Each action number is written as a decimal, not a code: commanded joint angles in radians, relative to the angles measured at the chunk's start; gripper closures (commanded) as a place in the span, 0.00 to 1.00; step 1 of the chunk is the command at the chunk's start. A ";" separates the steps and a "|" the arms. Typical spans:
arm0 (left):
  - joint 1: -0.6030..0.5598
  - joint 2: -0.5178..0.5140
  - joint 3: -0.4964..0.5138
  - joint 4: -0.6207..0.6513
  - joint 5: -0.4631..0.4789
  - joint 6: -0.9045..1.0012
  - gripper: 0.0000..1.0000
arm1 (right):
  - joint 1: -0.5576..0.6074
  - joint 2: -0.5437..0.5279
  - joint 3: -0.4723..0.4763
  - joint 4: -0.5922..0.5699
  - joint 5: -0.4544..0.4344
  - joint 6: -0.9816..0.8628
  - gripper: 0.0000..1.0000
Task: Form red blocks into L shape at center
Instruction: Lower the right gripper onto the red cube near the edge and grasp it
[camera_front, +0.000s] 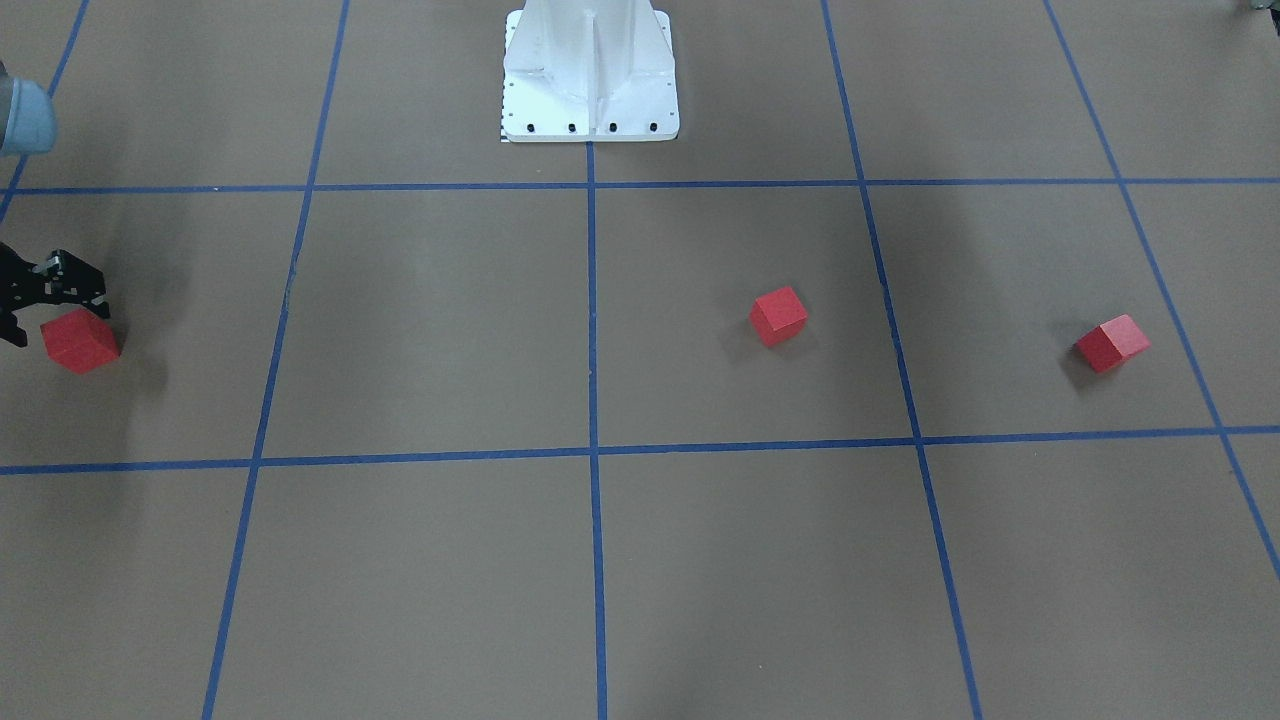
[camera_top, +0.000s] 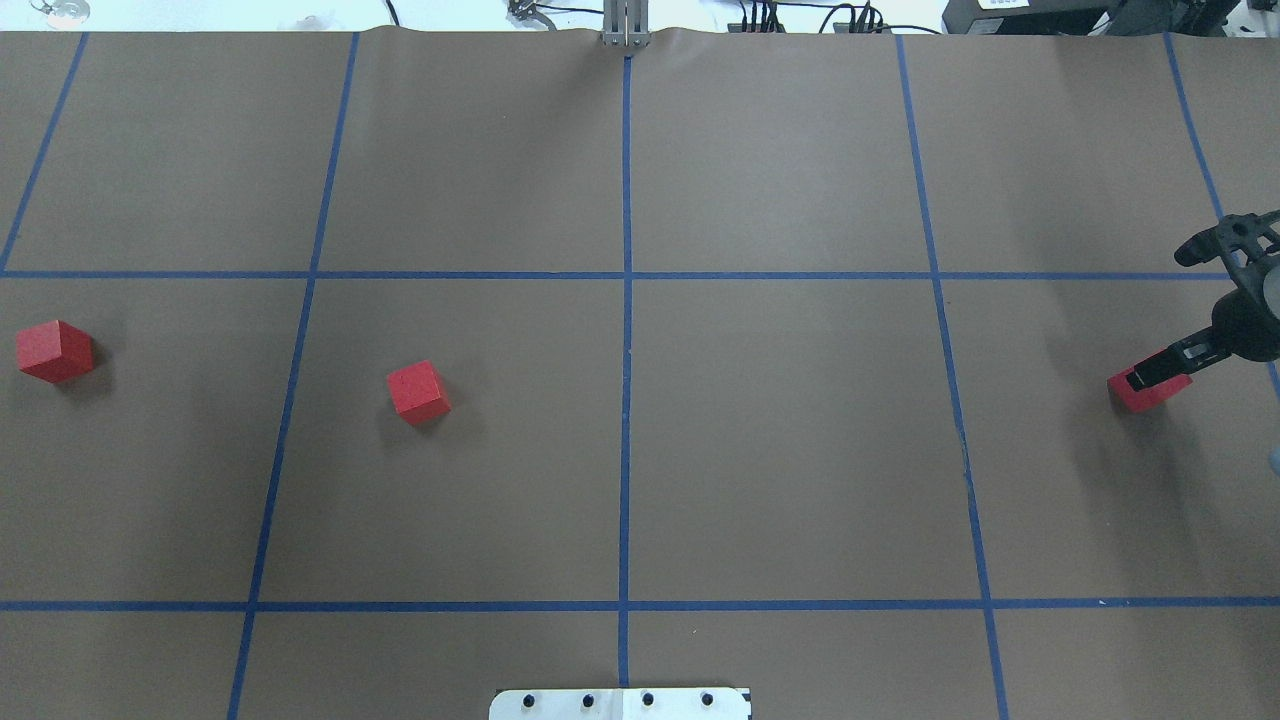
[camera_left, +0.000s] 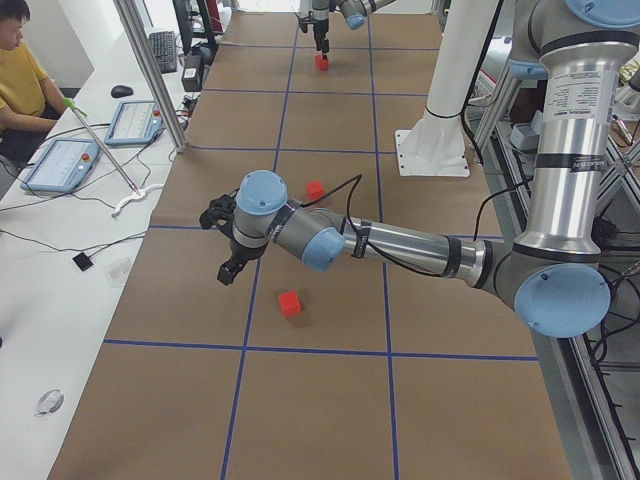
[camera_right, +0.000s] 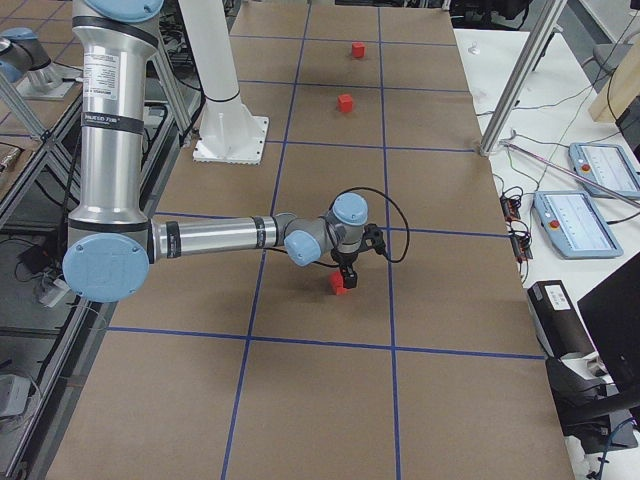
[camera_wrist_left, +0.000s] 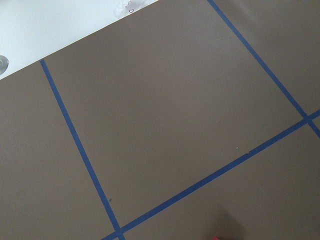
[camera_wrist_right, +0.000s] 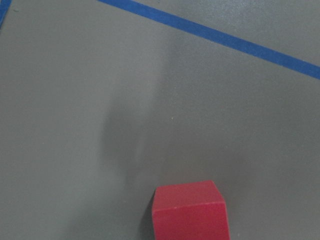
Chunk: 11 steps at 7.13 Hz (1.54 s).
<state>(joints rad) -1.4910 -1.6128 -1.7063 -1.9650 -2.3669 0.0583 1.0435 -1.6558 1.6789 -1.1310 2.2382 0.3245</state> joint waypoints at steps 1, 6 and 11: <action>0.002 0.001 0.001 0.000 0.000 0.000 0.00 | -0.019 0.002 -0.004 0.000 -0.034 -0.008 0.01; 0.002 0.001 -0.001 -0.002 0.000 0.000 0.00 | -0.019 0.002 -0.062 0.102 -0.037 -0.010 0.04; 0.002 0.002 0.001 -0.002 0.000 0.000 0.00 | -0.017 0.039 -0.038 0.086 -0.002 0.005 1.00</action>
<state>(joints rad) -1.4895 -1.6107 -1.7065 -1.9666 -2.3670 0.0583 1.0251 -1.6430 1.6288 -1.0336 2.2188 0.3264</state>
